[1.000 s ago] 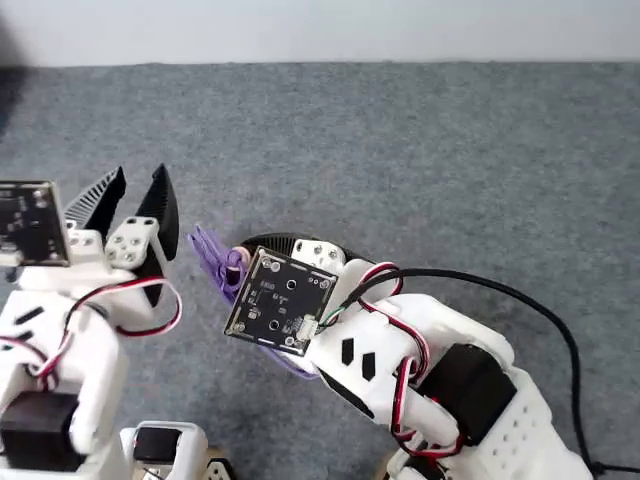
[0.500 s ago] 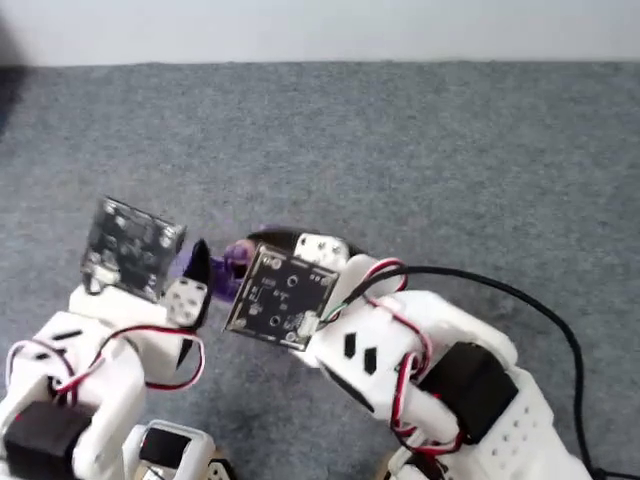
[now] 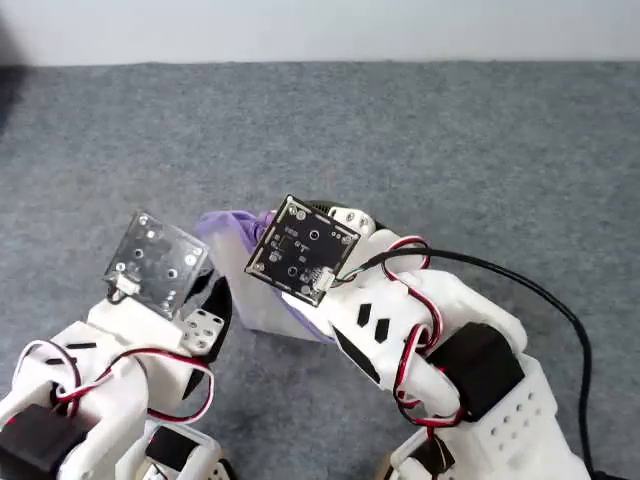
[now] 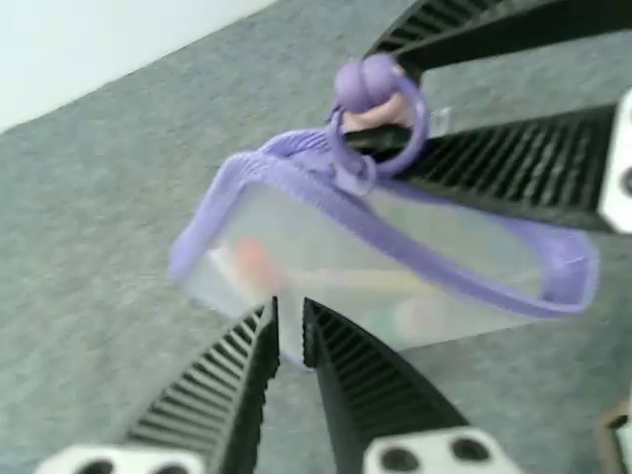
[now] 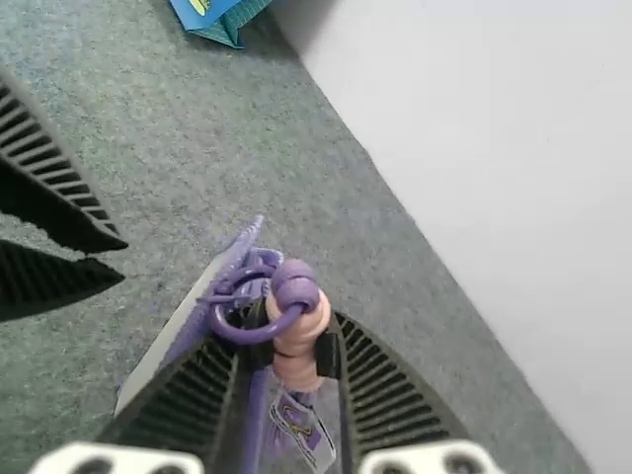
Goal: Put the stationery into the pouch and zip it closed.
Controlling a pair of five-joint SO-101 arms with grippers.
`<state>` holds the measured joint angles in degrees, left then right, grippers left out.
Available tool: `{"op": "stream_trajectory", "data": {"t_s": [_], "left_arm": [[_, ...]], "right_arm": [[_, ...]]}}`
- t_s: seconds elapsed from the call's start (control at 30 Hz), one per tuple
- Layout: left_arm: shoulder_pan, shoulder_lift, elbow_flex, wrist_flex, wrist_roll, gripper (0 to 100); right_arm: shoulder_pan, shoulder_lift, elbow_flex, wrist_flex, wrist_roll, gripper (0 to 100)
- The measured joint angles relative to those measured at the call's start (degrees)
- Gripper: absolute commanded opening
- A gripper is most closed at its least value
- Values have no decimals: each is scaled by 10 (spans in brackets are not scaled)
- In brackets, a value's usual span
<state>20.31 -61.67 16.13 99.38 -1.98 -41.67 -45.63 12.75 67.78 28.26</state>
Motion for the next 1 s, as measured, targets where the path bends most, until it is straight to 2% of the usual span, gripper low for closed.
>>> {"op": "stream_trajectory", "data": {"t_s": [0.17,0.37,0.7,1.0], "left_arm": [[11,0,0,-10,25,40],[16,0,1,-12,28,40],[16,1,163,-149,29,40],[18,4,254,-207,46,45]], "right_arm": [[4,0,4,-11,-7,7],[17,19,7,-80,-9,7],[18,24,9,-156,-8,7],[20,48,9,-224,-8,7]]}}
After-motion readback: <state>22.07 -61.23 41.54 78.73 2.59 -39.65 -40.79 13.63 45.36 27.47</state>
